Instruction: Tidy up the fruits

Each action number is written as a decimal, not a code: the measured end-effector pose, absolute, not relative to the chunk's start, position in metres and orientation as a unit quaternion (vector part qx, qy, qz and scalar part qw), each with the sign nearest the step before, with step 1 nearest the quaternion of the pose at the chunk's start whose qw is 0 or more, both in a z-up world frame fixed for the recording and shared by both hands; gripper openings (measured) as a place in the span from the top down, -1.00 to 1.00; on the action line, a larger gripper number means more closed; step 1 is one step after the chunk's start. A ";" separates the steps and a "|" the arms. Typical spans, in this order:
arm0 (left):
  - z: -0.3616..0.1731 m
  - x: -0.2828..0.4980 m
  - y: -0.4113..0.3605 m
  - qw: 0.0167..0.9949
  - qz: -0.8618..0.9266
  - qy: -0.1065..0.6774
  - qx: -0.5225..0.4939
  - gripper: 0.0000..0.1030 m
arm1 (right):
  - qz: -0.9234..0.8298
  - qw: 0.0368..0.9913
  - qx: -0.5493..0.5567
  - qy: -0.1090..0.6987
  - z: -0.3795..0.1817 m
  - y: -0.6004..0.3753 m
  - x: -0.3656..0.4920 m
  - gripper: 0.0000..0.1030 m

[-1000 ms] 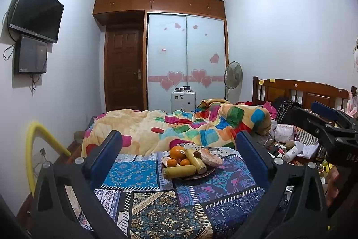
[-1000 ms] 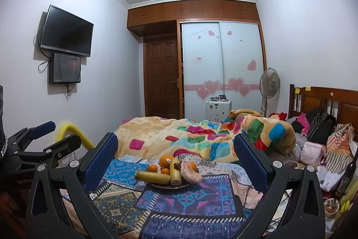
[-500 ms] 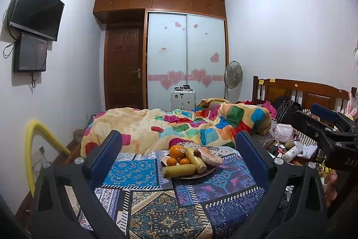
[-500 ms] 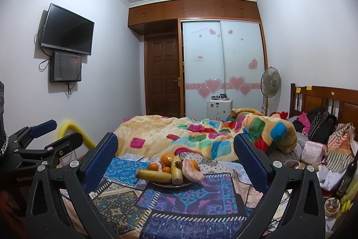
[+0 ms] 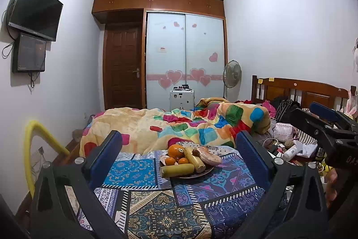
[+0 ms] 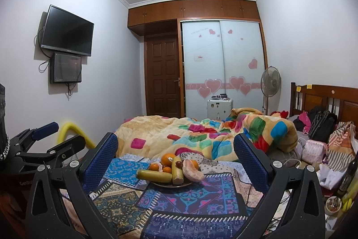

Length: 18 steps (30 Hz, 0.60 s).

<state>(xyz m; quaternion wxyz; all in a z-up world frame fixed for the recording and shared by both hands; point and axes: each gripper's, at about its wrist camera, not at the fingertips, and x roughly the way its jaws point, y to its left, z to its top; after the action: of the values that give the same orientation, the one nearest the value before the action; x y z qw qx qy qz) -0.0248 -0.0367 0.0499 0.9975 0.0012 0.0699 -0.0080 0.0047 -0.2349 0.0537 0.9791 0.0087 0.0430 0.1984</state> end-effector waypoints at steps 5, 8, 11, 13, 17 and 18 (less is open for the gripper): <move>0.049 -0.025 -0.038 0.997 -0.009 0.071 -0.001 -1.00 | 0.199 0.979 0.009 0.044 0.053 -0.235 0.004 -1.00; 0.050 -0.025 -0.037 0.997 -0.009 0.070 -0.001 -1.00 | 0.200 0.979 0.010 0.045 0.053 -0.235 0.005 -1.00; 0.050 -0.025 -0.036 0.997 -0.008 0.071 -0.002 -1.00 | 0.200 0.979 0.011 0.045 0.053 -0.235 0.005 -1.00; 0.050 -0.025 -0.036 0.997 -0.009 0.072 -0.003 -1.00 | 0.199 0.979 0.011 0.045 0.053 -0.235 0.005 -1.00; 0.049 -0.023 -0.034 0.997 -0.009 0.075 -0.002 -1.00 | 0.199 0.979 0.010 0.047 0.053 -0.235 0.005 -1.00; 0.049 -0.023 -0.035 0.997 -0.009 0.075 -0.002 -1.00 | 0.198 0.979 0.009 0.046 0.053 -0.236 0.006 -1.00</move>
<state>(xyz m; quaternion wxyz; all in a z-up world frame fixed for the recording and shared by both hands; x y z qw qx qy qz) -0.0226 -0.0345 0.0493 0.9971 -0.0023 0.0749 -0.0086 0.0058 -0.2355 0.0532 0.9790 0.0094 0.0460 0.1983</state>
